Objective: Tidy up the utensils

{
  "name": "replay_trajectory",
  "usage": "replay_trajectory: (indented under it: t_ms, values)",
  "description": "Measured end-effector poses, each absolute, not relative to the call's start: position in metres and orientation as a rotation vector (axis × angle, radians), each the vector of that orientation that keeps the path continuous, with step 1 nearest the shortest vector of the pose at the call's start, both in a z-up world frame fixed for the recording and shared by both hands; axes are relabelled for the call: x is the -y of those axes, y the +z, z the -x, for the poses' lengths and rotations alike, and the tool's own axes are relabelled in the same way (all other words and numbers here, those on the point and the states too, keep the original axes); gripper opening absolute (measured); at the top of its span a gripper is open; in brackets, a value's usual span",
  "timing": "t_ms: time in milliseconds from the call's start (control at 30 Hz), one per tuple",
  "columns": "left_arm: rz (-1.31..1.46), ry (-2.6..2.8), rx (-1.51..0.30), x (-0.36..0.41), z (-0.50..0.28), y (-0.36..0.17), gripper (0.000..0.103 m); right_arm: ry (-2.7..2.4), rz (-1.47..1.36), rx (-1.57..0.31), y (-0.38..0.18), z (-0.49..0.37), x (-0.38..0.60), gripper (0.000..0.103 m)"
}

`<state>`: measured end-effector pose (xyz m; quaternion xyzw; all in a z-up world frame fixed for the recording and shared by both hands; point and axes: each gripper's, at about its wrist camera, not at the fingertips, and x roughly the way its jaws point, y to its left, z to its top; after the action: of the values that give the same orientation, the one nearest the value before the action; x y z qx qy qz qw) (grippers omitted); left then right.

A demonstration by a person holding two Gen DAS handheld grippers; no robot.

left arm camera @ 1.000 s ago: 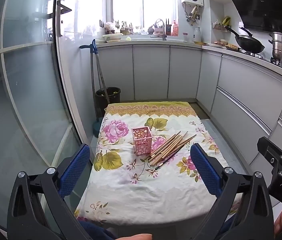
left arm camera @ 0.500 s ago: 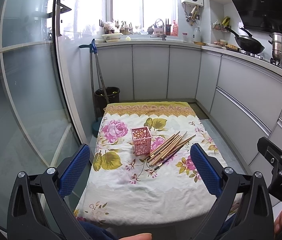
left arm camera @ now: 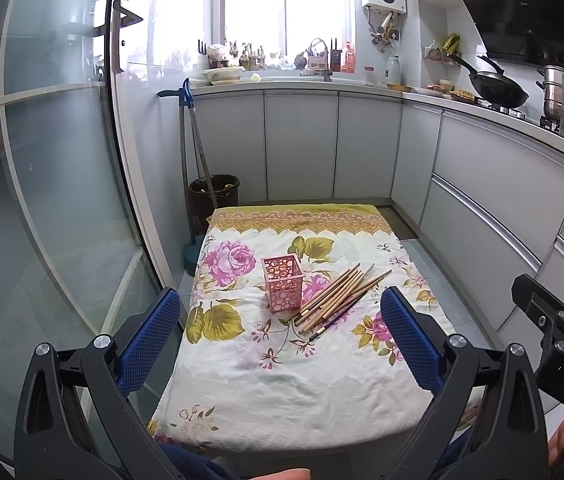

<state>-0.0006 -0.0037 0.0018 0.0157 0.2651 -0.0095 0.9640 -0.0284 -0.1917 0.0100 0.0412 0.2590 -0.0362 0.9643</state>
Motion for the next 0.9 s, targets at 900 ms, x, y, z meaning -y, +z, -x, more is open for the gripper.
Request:
replay_trajectory:
  t_ms: [900]
  values:
    - [-0.034, -0.022, -0.534, 0.0050, 0.0004, 0.0036, 0.096, -0.071, -0.083, -0.527, 0.0075, 0.0274, 0.1897, 0.097]
